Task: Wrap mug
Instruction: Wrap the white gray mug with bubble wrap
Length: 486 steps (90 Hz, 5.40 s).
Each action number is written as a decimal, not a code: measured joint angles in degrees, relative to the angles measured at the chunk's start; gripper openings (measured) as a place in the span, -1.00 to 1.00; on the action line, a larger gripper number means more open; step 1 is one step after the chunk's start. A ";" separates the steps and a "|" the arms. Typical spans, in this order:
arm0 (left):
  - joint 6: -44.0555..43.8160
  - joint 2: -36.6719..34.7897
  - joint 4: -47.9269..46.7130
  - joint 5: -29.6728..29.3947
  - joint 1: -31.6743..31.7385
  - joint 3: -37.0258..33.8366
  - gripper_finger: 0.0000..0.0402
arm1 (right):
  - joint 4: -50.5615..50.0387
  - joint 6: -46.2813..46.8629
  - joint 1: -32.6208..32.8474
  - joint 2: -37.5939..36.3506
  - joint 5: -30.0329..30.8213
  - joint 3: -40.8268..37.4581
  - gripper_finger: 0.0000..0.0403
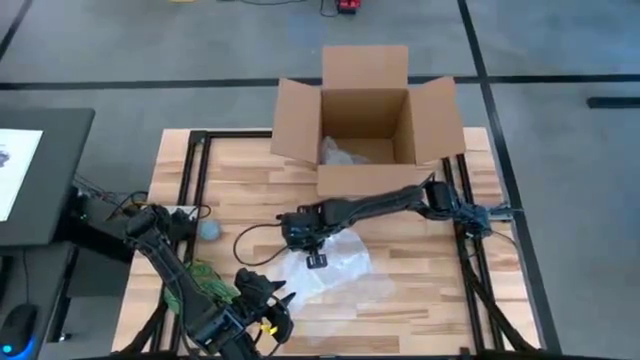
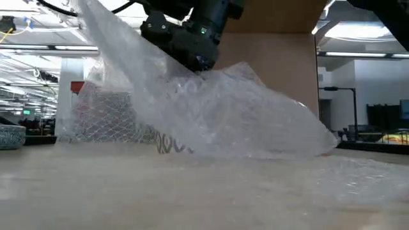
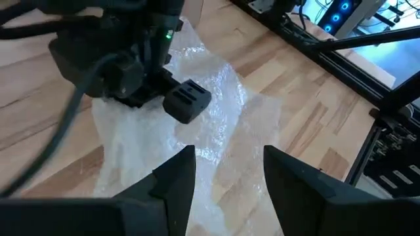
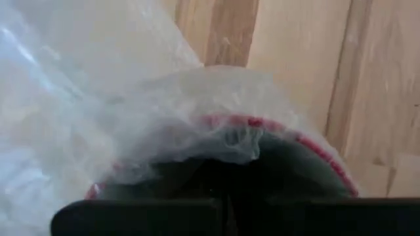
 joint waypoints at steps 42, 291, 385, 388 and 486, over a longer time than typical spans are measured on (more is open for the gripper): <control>0.89 0.02 0.83 0.09 0.00 -0.02 -0.22 | -9.03 -0.33 0.88 -7.14 -1.40 3.83 -1.00; 1.81 0.07 1.48 -0.37 0.37 -0.04 -0.22 | -11.70 -4.37 1.49 -12.84 -2.82 3.55 -1.00; 4.04 0.04 2.59 -0.94 0.39 -0.04 -0.22 | -13.09 -4.79 3.50 -9.53 -2.43 3.39 -1.00; 4.04 0.04 2.63 -1.38 0.39 -0.04 -0.22 | -13.40 -5.33 3.78 -10.36 -2.44 3.39 -1.00; 7.84 17.51 18.34 21.33 0.13 -0.04 -0.22 | 49.31 9.22 36.56 -53.81 -3.10 -71.60 -1.00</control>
